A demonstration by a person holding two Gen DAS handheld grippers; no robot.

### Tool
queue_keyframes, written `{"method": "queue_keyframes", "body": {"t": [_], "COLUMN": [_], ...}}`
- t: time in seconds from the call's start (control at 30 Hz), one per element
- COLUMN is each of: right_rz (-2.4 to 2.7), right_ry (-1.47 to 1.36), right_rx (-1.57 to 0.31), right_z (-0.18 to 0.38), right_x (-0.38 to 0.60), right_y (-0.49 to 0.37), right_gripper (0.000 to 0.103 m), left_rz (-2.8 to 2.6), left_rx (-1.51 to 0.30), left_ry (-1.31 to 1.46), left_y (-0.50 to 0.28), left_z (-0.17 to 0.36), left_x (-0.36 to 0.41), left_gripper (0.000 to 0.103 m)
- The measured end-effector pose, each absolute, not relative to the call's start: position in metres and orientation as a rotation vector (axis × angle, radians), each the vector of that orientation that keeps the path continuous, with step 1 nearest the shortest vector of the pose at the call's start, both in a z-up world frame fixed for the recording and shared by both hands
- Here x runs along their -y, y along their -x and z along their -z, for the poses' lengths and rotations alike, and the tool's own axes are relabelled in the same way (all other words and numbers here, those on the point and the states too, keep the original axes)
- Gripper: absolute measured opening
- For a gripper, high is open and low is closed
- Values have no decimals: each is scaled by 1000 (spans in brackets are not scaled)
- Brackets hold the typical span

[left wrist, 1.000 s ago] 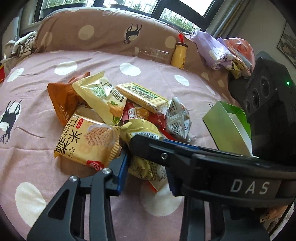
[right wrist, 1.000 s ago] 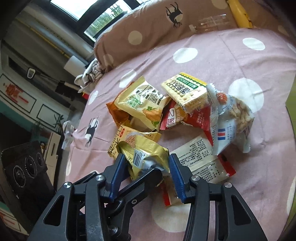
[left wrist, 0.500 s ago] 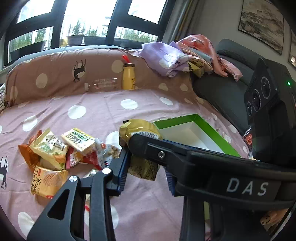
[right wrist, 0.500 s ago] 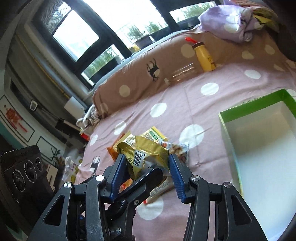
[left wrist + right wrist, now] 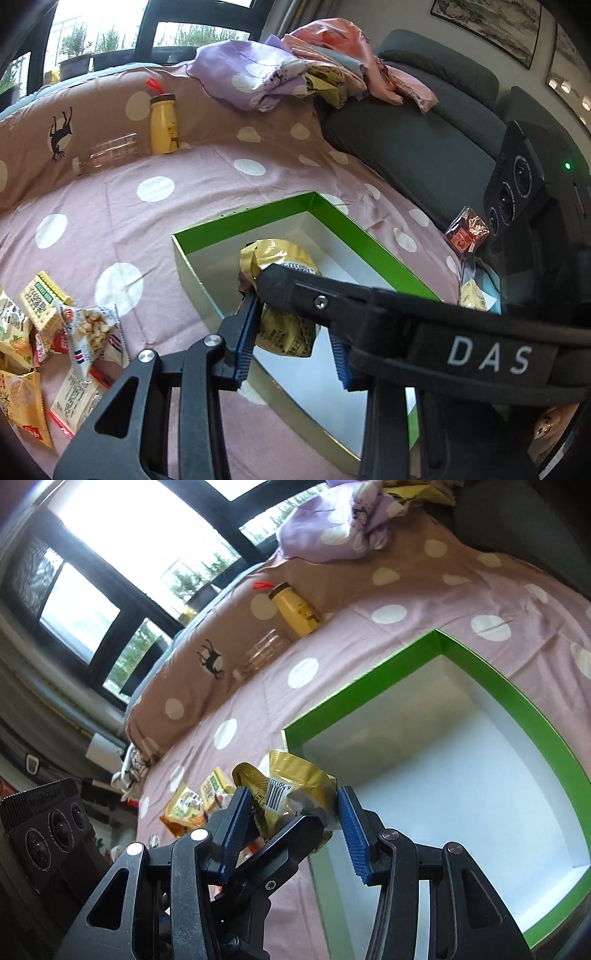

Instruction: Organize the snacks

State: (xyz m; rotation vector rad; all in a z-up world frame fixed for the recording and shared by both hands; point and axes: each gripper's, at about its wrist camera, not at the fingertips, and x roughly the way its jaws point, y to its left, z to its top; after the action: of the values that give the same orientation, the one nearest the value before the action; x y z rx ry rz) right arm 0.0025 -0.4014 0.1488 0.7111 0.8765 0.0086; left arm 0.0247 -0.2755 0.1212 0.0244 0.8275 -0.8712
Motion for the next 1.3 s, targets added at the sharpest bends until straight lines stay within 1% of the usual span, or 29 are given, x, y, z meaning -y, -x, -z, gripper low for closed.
{"method": "queue_keyframes", "body": {"t": [0.3, 0.47, 0.5, 0.57, 0.63, 0.67, 0.7, 0.73, 0.8, 0.83, 0.87, 0.9, 1.03, 1.07, 1.1, 1.17, 1.3], "right_rz": [86, 87, 80, 101, 130, 137, 138, 132, 109, 97, 84, 63, -38, -61, -88, -133, -183], "right_ry": [-812, -808, -807, -793, -777, -768, -758, -749, -727, -714, -698, -677, -606, -590, -570, -519, -400], "right_rx": [-955, -962, -957, -952, -935, -929, -921, -909, -879, -866, -852, -836, -817, -817, -819, -833, -888], "right_z": [-116, -113, -114, -116, -119, -121, -124, -127, -135, -140, -144, -150, -165, -167, -170, -173, -163], "right_x": [435, 436, 434, 434, 433, 432, 430, 428, 422, 418, 413, 406, 371, 362, 351, 327, 279], "right_y": [-1, -4, -3, -3, -2, -2, -2, -1, 0, 0, 0, 0, -6, -7, -8, -12, -23], "right_gripper": [51, 51, 51, 53, 60, 64, 66, 67, 77, 80, 85, 88, 95, 96, 97, 98, 100], "left_rz": [896, 898, 894, 876, 859, 851, 839, 827, 791, 764, 731, 693, 555, 514, 475, 396, 250], "left_rx": [-910, -933, -928, -912, -895, -885, -874, -864, -837, -828, -818, -808, -785, -782, -780, -771, -775], "left_ry": [-51, -23, -24, -38, -38, -29, -18, -9, 8, 17, 27, 36, 65, 76, 87, 108, 106], "left_y": [-26, -25, -24, -21, -19, -19, -18, -18, -16, -16, -15, -14, -8, -6, -4, 2, 13], "left_z": [-101, -96, -97, -100, -104, -107, -110, -113, -120, -123, -126, -129, -136, -137, -137, -136, -124], "left_x": [311, 311, 310, 309, 304, 300, 294, 287, 272, 263, 253, 242, 192, 178, 162, 131, 74], "left_gripper": [34, 34, 37, 37, 42, 47, 55, 58, 72, 76, 84, 89, 91, 93, 98, 103, 103]}}
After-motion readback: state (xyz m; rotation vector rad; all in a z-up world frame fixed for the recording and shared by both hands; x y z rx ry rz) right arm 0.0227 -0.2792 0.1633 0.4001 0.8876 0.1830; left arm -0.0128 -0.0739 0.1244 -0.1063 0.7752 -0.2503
